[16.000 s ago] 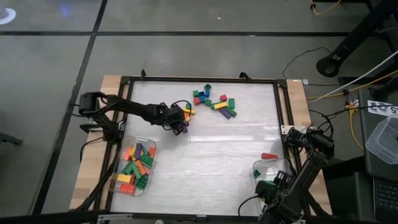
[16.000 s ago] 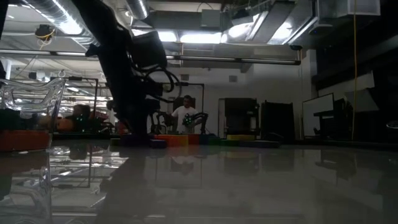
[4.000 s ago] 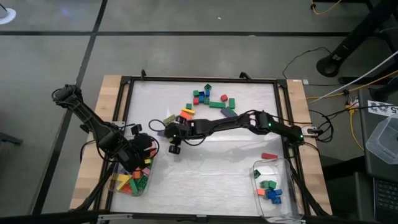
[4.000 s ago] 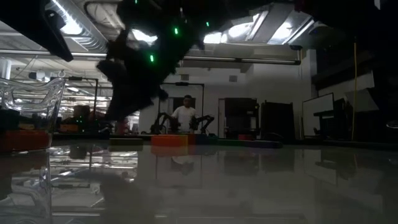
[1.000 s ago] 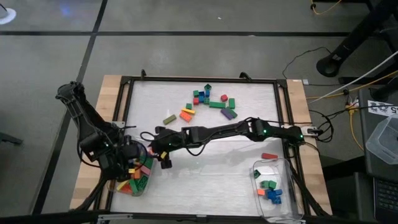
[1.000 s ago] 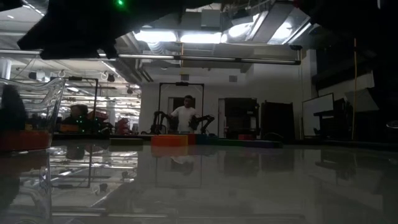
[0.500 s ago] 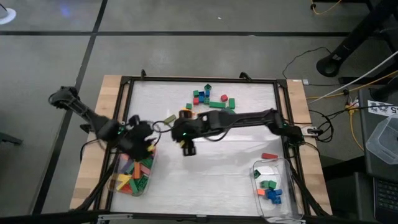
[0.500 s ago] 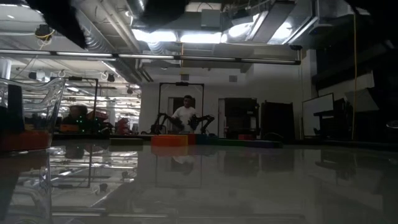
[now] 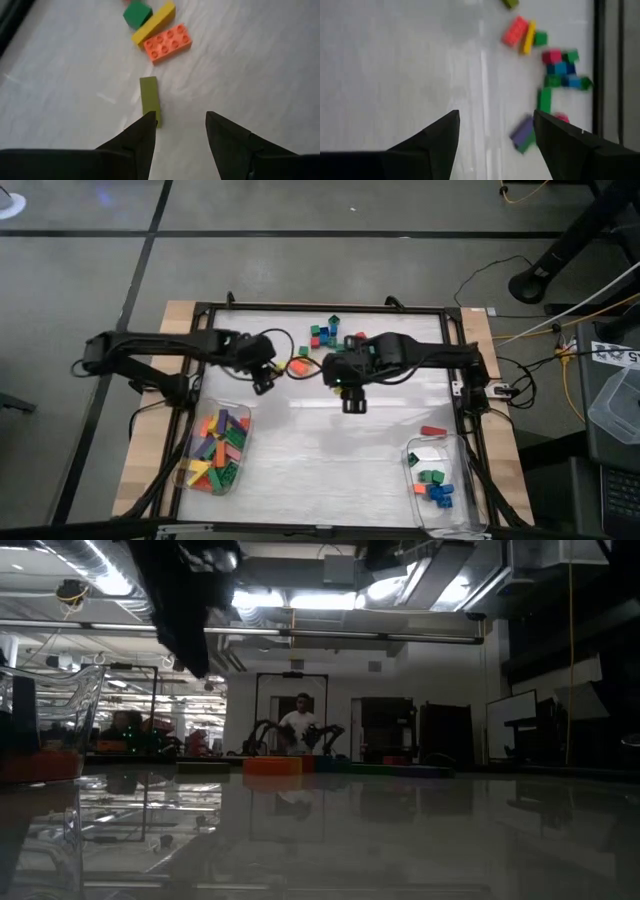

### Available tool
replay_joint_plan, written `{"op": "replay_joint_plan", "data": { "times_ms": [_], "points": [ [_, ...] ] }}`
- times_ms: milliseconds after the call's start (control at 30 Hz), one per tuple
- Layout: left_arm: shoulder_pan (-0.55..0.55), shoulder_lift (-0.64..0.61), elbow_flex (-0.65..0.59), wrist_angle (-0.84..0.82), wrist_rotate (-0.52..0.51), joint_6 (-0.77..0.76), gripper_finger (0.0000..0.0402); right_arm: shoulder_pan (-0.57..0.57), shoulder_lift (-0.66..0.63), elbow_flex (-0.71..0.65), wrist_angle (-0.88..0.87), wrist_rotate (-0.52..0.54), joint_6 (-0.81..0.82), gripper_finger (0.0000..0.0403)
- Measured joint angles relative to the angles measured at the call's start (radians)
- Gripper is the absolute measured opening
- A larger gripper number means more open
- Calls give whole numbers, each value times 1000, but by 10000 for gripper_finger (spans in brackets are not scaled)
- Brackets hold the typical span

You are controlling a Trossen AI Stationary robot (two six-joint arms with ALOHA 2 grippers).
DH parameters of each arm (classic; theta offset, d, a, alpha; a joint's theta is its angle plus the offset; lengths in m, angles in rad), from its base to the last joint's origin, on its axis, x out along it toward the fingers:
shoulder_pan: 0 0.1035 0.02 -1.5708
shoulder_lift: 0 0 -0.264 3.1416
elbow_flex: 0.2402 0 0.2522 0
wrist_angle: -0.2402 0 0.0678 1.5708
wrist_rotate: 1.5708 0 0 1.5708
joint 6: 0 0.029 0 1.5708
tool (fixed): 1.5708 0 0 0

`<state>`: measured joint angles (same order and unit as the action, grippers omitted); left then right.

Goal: Sort blocks by size
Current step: Put the large light green wooden block into the left transparent bin

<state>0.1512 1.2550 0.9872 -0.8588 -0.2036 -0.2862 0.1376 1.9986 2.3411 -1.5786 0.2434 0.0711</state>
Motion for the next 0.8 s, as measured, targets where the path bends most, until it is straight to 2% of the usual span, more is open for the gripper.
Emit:
{"op": "replay_joint_plan", "data": {
  "times_ms": [133, 200, 367, 467, 533, 633, 800],
  "points": [
    [64, 101, 0, 40, 40, 112, 159, 27, -75, -71, 6, 27, 11, 248],
    [85, 154, 0, 52, 44, 141, 159, 44, -134, -152, 12, 40, 37, 248],
    [115, 274, 0, 63, 45, 184, 159, 81, -339, -454, 19, 191, 199, 248],
    [133, 334, 0, 64, 45, 187, 159, 97, -494, -680, 98, 278, 321, 248],
    [144, 364, -1, 67, 45, 187, 159, 101, -596, -829, 182, 281, 374, 248],
    [159, 403, -1, 84, 45, 187, 159, 99, -744, -1023, 343, 227, 409, 248],
    [184, 435, -1, 114, 58, 185, 159, 98, -931, -1285, 547, 184, 452, 248]
  ]
}}
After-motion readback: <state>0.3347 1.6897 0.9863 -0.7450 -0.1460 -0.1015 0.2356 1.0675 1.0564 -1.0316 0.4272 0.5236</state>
